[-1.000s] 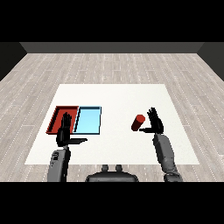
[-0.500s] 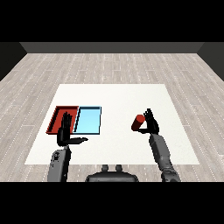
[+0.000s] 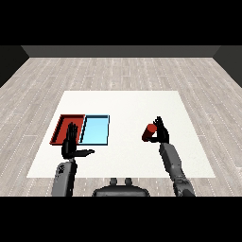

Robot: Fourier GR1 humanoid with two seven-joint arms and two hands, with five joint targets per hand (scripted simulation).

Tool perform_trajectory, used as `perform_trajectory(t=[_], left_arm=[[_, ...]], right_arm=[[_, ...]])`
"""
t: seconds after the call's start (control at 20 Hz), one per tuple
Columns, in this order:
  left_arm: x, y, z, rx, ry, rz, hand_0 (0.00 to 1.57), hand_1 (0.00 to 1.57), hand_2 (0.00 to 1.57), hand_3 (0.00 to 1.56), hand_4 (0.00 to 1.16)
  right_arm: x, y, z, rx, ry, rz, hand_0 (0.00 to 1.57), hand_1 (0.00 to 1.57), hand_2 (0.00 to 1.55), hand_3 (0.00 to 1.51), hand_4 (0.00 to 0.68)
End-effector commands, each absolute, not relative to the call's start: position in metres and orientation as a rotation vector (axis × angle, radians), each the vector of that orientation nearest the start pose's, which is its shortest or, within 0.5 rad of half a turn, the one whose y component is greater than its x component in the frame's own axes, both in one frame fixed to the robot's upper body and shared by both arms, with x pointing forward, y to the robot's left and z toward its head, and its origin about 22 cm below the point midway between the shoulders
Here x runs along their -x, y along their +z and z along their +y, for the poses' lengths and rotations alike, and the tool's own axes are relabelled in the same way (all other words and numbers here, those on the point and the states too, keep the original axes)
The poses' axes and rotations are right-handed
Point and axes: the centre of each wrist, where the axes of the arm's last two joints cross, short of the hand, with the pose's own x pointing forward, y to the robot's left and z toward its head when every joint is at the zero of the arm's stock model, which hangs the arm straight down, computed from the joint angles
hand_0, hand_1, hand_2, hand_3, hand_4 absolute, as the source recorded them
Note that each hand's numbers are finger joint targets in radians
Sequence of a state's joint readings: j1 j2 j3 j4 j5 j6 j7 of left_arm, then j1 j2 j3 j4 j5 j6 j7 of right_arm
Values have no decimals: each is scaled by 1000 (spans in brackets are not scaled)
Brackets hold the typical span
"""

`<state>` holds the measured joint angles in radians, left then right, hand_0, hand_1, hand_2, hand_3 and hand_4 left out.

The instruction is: Pick the red can and put it in the red box

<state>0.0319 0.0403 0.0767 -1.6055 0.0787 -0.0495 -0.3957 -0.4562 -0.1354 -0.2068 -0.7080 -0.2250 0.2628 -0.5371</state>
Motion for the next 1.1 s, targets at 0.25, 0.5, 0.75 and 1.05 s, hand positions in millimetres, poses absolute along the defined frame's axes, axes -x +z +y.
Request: perform_trajectory(t=[0.25, 0.5, 0.75, 1.05], left_arm=[[-247, 11, 267, -18, 79, -1973, 0, 0, 0, 0, 0], [-250, -6, 247, 4, 61, -1980, 0, 0, 0, 0, 0], [-245, 22, 252, -26, 60, -1987, 0, 0, 0, 0, 0], [-241, 3, 245, -27, 57, -1978, 0, 0, 0, 0, 0]], right_arm=[[-339, -66, -268, -264, -118, -1693, 0, 0, 0, 0, 0], [-335, -66, -256, -257, -121, -1695, 0, 0, 0, 0, 0], [-351, -65, -251, -257, -144, -1684, 0, 0, 0, 0, 0], [-352, -66, -264, -256, -113, -1662, 0, 0, 0, 0, 0]])
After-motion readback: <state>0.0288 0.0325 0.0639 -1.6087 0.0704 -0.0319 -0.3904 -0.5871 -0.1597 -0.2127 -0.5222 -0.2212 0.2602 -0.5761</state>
